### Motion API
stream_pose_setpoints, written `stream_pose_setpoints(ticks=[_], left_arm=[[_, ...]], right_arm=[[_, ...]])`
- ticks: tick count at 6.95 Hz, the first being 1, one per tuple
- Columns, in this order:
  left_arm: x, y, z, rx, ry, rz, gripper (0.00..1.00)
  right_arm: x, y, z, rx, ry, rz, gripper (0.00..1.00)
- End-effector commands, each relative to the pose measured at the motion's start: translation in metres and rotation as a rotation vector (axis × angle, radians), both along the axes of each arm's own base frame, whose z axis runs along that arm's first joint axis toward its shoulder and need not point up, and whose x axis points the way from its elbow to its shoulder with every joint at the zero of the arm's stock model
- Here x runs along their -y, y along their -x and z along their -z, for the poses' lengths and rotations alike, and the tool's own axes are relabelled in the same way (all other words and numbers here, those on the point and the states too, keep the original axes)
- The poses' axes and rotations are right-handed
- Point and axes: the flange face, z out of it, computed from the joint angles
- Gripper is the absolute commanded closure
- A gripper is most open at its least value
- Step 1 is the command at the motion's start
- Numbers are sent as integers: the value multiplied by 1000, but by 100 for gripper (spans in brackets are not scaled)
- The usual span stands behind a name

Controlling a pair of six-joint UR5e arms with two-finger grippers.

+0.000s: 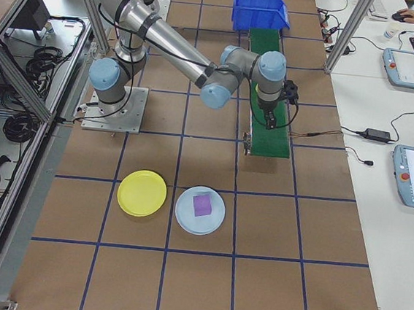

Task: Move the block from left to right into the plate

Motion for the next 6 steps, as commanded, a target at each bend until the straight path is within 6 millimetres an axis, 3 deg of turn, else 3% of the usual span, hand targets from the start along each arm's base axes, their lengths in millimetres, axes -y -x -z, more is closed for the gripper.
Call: stream_pose_setpoints(ticks=[1,4,6], left_arm=[[0,-1,0,0,0,-1,0],[0,-1,1,0,-2,-1,0],[0,-1,2,0,-3,-1,0]], right_arm=[[9,-73,-3,76,7,-16,3],[15,-87,17,115,-2,-31,3],[28,-83,50,121,-23,-37,3]])
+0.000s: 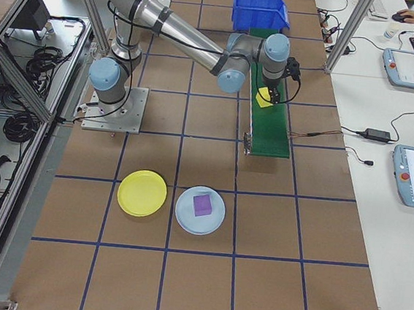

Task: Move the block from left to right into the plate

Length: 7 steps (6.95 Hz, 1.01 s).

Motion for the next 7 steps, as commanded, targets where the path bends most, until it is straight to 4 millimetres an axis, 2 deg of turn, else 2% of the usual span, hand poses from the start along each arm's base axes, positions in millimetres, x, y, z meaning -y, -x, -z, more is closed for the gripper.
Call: stream_pose_setpoints(ticks=[1,2,3,4,5,6,7], left_arm=[[0,0,0,0,0,0,0],[0,0,1,0,-1,0,0],[0,0,1,0,-1,0,0],[0,0,1,0,-1,0,0],[0,0,1,0,-1,0,0],[0,0,1,0,-3,0,0],[0,0,1,0,-1,0,0]], right_arm=[[6,1,32,13,-38,-2,1],[5,1,36,12,-47,-3,1],[1,5,46,-10,-77,9,21],[-3,17,48,-82,-95,11,59],[-4,25,44,-145,-102,18,71],[-4,55,34,-229,-106,57,73],[-12,100,20,-258,-96,97,74]])
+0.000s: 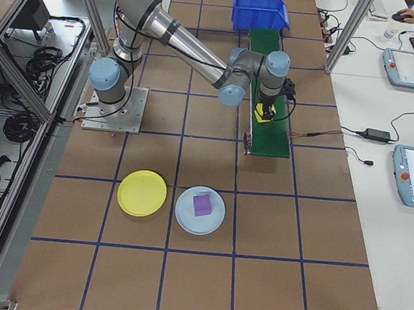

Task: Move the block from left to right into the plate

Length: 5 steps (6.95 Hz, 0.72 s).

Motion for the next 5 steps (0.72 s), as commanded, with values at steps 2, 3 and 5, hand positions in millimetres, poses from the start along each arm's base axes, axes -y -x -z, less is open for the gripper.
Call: stream_pose_setpoints(ticks=[2,3,5], left_arm=[[0,0,0,0,-1,0,0],[0,0,0,0,-1,0,0],[0,0,0,0,1,0,0]], right_arm=[[-57,128,-51,-72,-7,103,73],[-119,171,-45,-16,-103,99,73],[-235,229,-36,-67,-144,123,73]])
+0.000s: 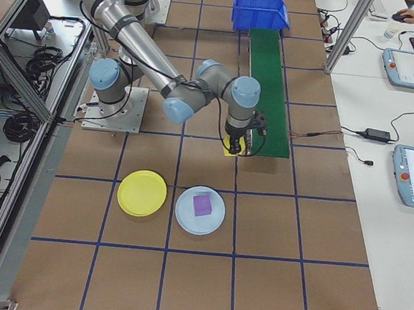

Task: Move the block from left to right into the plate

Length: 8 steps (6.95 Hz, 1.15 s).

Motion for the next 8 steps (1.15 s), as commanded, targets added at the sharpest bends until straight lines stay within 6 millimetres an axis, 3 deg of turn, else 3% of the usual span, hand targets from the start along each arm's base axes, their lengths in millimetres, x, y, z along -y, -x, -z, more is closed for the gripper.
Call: stream_pose_setpoints(ticks=[1,3,5,6,7,8], left_arm=[[0,0,0,0,0,0,0],[1,1,-5,1,11,-5,0],[-12,4,-25,2,49,4,0],[-17,3,-36,7,69,5,0],[-20,3,-39,5,74,5,0],[-21,4,-38,2,74,5,0]], right_arm=[[-109,46,16,-42,-52,56,72],[-188,116,23,-13,-47,145,70],[-252,146,45,45,-51,210,69],[-258,150,63,79,-58,224,50],[-256,155,70,67,-55,223,29],[-254,157,68,65,-37,230,1]])
